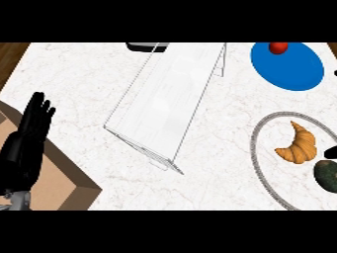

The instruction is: Pick the croissant from the placemat and place it in the tiered shelf

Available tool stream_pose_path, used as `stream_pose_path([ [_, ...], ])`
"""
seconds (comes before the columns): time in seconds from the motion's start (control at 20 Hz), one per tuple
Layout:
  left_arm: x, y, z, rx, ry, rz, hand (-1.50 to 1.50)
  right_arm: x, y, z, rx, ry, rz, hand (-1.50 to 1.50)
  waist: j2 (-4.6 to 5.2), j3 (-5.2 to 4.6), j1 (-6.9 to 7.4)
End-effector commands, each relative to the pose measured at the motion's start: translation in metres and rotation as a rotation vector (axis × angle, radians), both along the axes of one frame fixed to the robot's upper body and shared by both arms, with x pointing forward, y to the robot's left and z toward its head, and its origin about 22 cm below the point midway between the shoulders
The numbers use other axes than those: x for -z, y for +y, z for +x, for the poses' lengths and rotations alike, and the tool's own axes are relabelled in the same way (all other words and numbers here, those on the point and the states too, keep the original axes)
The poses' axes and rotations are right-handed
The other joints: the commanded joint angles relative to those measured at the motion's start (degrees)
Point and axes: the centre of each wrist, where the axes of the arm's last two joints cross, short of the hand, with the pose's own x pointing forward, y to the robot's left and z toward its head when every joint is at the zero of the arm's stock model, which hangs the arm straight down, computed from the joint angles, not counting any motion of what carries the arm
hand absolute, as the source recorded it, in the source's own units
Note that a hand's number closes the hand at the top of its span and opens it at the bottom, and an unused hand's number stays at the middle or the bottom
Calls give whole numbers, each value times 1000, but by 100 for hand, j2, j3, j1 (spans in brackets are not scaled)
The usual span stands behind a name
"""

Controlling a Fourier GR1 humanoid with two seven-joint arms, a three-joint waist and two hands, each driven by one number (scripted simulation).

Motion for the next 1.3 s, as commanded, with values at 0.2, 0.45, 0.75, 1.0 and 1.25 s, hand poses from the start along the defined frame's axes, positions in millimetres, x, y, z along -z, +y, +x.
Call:
stream_pose_path([
  [0.2,3,-12,10,4,-9,4,0,15,57,13,77,132,-183,-150,43,-78,-24],
  [0.45,-9,17,14,-19,3,17,0,45,54,14,121,219,-343,-150,45,-76,-29],
  [0.75,7,0,1,-22,4,24,0,53,42,10,168,307,-411,-150,27,-75,-85],
  [1.0,6,1,24,-27,5,10,0,81,44,12,169,279,-375,-150,39,-74,-91],
  [1.25,8,4,12,-23,7,13,0,100,40,16,165,273,-367,-150,41,-73,-55],
])
